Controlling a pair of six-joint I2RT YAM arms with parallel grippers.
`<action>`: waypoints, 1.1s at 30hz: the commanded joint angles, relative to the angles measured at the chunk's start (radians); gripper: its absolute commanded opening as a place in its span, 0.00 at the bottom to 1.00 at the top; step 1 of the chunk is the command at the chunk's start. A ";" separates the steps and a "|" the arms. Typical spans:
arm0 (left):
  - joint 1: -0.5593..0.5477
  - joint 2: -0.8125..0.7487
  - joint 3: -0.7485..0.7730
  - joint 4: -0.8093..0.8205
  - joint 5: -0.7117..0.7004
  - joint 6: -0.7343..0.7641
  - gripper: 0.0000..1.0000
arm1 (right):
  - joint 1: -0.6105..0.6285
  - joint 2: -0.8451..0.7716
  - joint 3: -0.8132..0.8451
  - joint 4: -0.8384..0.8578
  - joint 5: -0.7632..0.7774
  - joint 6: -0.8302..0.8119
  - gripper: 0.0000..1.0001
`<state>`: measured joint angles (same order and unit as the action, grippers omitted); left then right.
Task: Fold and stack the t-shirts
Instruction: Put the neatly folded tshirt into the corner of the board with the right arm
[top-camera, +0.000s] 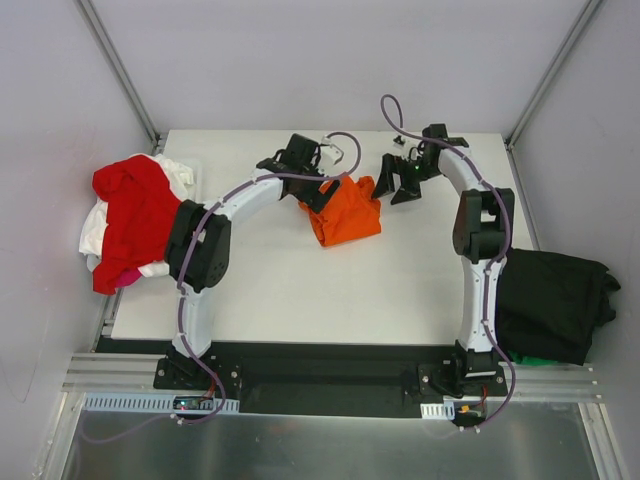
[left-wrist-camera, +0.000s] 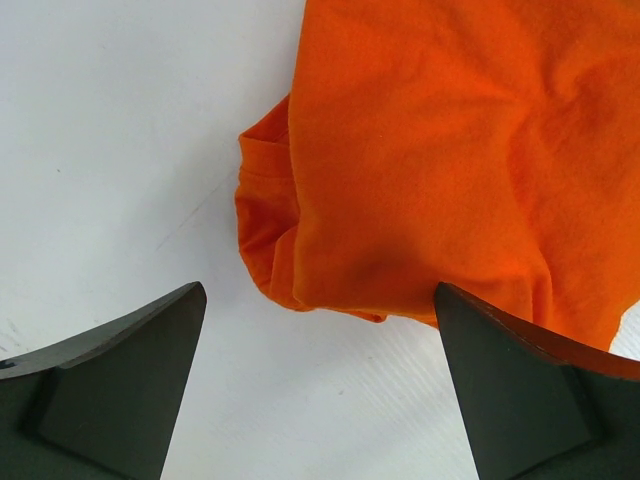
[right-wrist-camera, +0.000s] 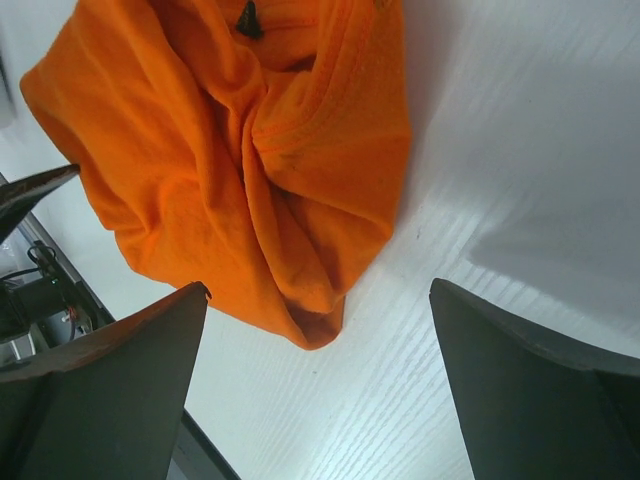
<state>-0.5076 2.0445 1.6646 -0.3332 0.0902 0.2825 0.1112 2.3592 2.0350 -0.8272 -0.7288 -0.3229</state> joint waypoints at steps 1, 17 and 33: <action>-0.020 0.003 0.007 -0.004 -0.021 0.024 0.99 | -0.001 0.037 0.074 -0.029 -0.066 -0.005 0.98; -0.060 0.025 -0.016 -0.015 -0.014 0.018 0.99 | 0.002 0.097 0.117 -0.010 -0.141 0.047 0.98; -0.086 0.017 -0.054 -0.018 0.014 0.020 0.99 | 0.061 0.127 0.103 0.013 -0.239 0.088 1.00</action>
<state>-0.5774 2.0632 1.6192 -0.3428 0.0761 0.2996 0.1581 2.4821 2.1170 -0.8223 -0.8970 -0.2501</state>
